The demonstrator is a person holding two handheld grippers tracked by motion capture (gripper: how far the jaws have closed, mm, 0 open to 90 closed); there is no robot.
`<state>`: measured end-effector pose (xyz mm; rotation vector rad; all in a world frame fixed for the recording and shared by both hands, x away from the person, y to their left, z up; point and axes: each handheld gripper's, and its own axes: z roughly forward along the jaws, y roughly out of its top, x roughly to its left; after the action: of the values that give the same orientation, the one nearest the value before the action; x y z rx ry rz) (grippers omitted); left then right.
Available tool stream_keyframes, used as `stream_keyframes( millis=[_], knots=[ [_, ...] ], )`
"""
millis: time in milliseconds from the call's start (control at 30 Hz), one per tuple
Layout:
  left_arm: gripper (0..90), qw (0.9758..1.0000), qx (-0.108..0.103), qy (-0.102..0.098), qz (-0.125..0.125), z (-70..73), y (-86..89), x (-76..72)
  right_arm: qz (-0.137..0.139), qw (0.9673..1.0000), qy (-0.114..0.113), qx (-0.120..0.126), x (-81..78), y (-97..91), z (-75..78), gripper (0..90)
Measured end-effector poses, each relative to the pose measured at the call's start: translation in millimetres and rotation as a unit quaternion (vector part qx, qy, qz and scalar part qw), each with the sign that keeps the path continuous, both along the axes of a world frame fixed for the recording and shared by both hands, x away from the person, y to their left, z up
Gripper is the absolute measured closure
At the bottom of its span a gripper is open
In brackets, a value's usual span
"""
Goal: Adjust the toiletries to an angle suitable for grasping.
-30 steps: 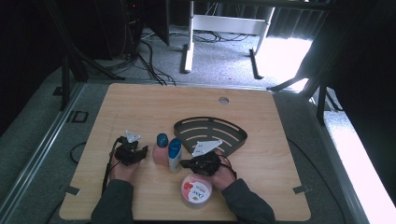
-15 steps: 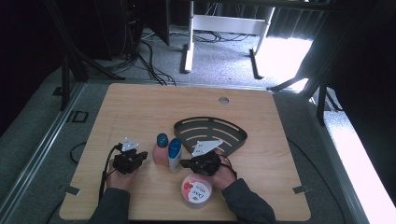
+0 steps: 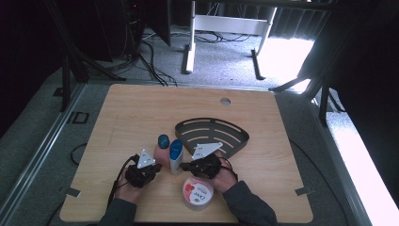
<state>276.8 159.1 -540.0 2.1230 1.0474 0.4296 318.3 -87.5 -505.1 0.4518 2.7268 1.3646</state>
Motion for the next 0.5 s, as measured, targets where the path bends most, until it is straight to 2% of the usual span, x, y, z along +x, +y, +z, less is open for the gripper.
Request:
stream_keyframes(
  millis=[67, 167, 367, 500],
  knots=[
    [89.6, 0.9999, 0.011, 0.002, -0.001, -1.1, -0.7, 2.3, 0.001, 1.0, 0.0, -0.003, 0.3, 0.2, 0.9, 90.0],
    [89.6, 0.9999, 0.007, 0.008, -0.003, -1.6, 0.0, 6.0, 0.005, 1.0, -0.002, -0.004, 0.3, 0.5, 2.8, 89.9],
    [89.3, 0.9998, 0.018, 0.01, -0.007, 0.2, -0.8, 13.3, 0.014, 0.9997, -0.011, -0.019, -0.2, 6.7, 3.9, 89.9],
    [88.2, 0.9997, 0.02, 0.011, -0.007, 0.9, 0.1, 18.9, 0.015, 0.9996, -0.008, -0.021, 3.7, 10.7, 5.1, 89.9]
  ],
)
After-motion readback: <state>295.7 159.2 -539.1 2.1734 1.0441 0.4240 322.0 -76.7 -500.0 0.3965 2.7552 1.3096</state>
